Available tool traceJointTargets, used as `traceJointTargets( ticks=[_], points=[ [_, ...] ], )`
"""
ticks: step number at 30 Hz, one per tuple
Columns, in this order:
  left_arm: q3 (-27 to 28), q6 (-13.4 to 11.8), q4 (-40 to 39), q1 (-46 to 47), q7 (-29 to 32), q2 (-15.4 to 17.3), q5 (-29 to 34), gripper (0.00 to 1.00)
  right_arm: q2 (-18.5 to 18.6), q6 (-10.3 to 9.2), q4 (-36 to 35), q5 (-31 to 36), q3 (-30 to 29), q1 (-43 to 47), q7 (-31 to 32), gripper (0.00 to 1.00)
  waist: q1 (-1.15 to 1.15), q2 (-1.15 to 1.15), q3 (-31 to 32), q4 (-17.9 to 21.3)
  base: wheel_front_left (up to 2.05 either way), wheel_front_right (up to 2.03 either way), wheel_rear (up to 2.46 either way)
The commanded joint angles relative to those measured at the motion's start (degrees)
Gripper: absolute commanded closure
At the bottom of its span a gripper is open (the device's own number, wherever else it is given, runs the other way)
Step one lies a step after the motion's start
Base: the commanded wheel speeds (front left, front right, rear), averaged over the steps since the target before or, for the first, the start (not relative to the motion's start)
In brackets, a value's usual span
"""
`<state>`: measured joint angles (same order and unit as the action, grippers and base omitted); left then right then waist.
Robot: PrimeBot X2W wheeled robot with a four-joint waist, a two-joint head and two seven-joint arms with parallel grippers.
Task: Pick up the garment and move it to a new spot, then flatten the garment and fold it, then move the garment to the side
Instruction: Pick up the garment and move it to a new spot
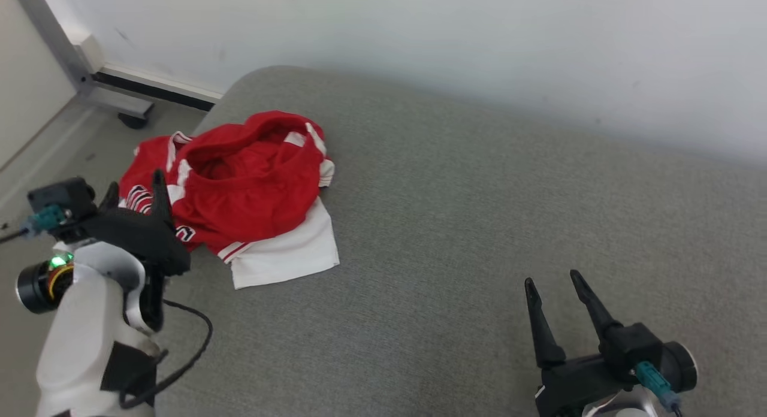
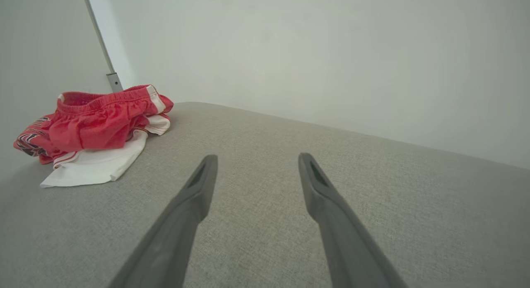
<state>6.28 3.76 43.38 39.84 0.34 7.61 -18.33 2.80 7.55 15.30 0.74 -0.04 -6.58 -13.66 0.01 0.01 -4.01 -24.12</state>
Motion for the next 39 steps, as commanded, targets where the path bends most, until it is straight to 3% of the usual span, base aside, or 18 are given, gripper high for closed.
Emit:
traceJointTargets(
  ticks=[1, 7, 12, 22, 23, 24, 39],
  points=[
    [0.5, 0.1, 1.4, 2.0, 1.6, 0.3, -1.2, 0.0, 0.1, -0.12, -0.8, 0.4, -0.1, -0.7, 0.3, 0.0, -0.01, -0.01, -7.5, 7.8, 0.0, 0.0, 0.0],
    [2.1, 0.8, 7.2, 9.0, 8.8, 2.8, -4.5, 0.0, 0.1, -0.12, -3.9, 1.7, -0.5, -1.2, 1.3, 0.0, -0.01, -0.01, -12.0, 13.3, 0.0, 0.0, 0.0],
    [1.4, -0.2, 10.7, 11.8, 12.5, 5.5, -3.5, 0.0, 0.1, -0.12, -6.0, 1.4, -0.2, -1.0, 1.5, 0.0, -0.01, -0.01, -14.8, 16.7, 0.0, 0.0, 0.0],
    [-0.4, -2.3, 14.9, 13.8, 17.0, 8.1, -2.1, 0.0, 0.1, -0.12, -7.9, 0.8, -0.5, -1.2, 1.8, 0.0, -0.01, -0.01, -18.1, 18.4, 0.0, 0.0, 0.0],
    [-0.5, -2.4, 15.3, 13.8, 17.4, 8.3, -1.9, 0.25, 0.0, -0.12, -7.8, 0.5, -0.4, -1.4, 1.7, 0.0, -0.01, -0.01, -18.2, 18.3, 0.0, 0.0, 0.0],
    [-0.8, -2.5, 15.5, 13.9, 17.8, 8.4, -1.7, 1.0, 0.0, -0.12, -7.7, 0.2, -0.2, -1.6, 1.6, 0.0, -0.01, -0.01, -18.2, 18.2, 0.0, 0.0, 0.0],
    [-3.8, -1.7, 9.9, 17.8, 20.4, 15.4, 0.8, 1.0, 0.1, -0.12, -1.6, -5.1, 2.3, -3.0, -1.1, 0.0, -0.01, -0.01, -11.0, 14.7, 0.0, 0.0, 0.0]
  ],
)
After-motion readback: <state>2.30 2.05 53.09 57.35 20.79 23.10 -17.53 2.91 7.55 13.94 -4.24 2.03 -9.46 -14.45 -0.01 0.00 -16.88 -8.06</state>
